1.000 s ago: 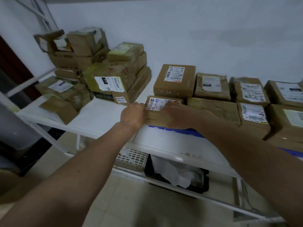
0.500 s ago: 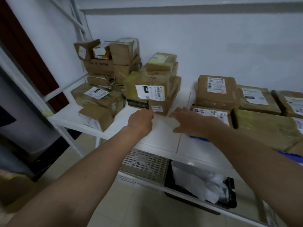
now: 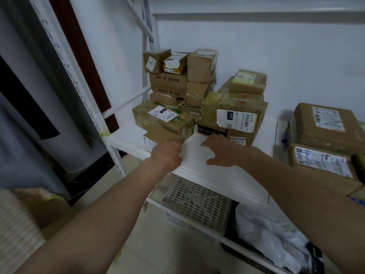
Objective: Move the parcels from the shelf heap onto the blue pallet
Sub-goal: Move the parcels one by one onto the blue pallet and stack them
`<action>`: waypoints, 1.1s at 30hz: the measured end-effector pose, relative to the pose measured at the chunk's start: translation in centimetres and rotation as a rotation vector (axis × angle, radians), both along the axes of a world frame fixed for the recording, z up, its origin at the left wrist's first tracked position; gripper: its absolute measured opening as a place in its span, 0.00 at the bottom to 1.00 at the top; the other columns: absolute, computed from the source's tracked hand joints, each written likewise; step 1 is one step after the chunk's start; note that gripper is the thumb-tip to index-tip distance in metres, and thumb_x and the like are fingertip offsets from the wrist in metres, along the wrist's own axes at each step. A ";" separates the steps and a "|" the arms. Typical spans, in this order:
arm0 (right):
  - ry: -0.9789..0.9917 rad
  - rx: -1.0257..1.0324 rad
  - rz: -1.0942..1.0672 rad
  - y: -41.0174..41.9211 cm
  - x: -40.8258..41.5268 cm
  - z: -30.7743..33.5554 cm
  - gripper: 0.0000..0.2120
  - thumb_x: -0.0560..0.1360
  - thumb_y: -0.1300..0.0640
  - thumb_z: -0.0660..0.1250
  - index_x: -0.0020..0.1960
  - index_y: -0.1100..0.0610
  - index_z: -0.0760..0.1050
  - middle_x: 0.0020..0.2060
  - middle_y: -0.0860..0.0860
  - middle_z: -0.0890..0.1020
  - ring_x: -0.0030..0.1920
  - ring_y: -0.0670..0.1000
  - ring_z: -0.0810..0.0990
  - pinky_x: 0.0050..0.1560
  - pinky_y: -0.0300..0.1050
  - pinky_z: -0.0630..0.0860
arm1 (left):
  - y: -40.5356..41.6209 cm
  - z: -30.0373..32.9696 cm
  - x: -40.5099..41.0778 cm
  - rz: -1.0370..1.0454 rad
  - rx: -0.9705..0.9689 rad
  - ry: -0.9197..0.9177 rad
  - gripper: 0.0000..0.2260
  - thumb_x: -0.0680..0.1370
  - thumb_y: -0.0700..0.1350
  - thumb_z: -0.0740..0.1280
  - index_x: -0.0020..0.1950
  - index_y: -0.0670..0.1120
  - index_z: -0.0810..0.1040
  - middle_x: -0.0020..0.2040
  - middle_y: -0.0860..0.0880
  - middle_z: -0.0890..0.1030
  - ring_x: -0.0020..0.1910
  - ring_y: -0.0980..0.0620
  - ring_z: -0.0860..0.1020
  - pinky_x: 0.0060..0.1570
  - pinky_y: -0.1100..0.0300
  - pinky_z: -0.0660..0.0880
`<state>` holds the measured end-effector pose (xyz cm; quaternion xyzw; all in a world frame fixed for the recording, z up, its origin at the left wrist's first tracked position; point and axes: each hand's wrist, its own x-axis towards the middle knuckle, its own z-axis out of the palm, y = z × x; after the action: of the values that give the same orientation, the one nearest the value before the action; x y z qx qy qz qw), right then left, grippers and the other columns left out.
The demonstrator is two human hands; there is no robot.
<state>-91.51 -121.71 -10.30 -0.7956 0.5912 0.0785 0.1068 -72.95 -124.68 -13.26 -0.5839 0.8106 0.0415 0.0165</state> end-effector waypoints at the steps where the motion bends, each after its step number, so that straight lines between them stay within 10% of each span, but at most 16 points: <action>1: 0.002 -0.027 -0.005 -0.4 0.1 0.1 0.34 0.77 0.48 0.66 0.77 0.53 0.55 0.75 0.54 0.57 0.74 0.56 0.56 0.72 0.53 0.60 | -0.4 0.0 0.2 0.013 -0.015 0.016 0.13 0.78 0.48 0.62 0.61 0.46 0.74 0.57 0.45 0.78 0.55 0.43 0.77 0.42 0.57 0.69; 18: -0.360 0.049 -0.133 -9.4 -1.6 0.4 0.33 0.78 0.49 0.65 0.77 0.55 0.54 0.74 0.54 0.61 0.72 0.55 0.63 0.67 0.45 0.63 | -12.2 2.4 -4.5 0.154 0.069 0.297 0.28 0.76 0.59 0.64 0.72 0.46 0.66 0.69 0.43 0.69 0.67 0.41 0.69 0.64 0.49 0.69; 24: -0.689 0.299 -0.324 -13.9 1.2 -1.8 0.20 0.80 0.64 0.59 0.67 0.76 0.64 0.61 0.70 0.72 0.62 0.68 0.71 0.41 0.38 0.71 | -16.2 1.3 -0.6 0.363 0.081 0.321 0.30 0.79 0.57 0.61 0.76 0.43 0.59 0.74 0.40 0.63 0.71 0.40 0.64 0.69 0.49 0.64; 28: -0.921 0.276 -0.569 -17.1 3.7 -4.5 0.28 0.76 0.51 0.65 0.72 0.63 0.64 0.49 0.52 0.72 0.43 0.47 0.72 0.38 0.37 0.69 | -19.2 -0.2 3.0 0.454 0.115 0.321 0.32 0.79 0.60 0.60 0.77 0.45 0.58 0.75 0.40 0.60 0.73 0.38 0.61 0.70 0.46 0.60; 33: -1.121 0.329 -0.813 -19.6 6.3 -5.2 0.29 0.77 0.47 0.64 0.72 0.60 0.64 0.68 0.55 0.70 0.66 0.57 0.70 0.69 0.53 0.68 | -23.3 -1.3 7.4 0.482 0.085 0.263 0.30 0.77 0.63 0.60 0.76 0.54 0.58 0.76 0.42 0.59 0.74 0.38 0.56 0.70 0.43 0.57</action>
<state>-85.19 -141.31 -15.48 -0.4064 0.6776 -0.3005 0.5343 -65.52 -147.99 -14.54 -0.7484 0.6408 0.1539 -0.0747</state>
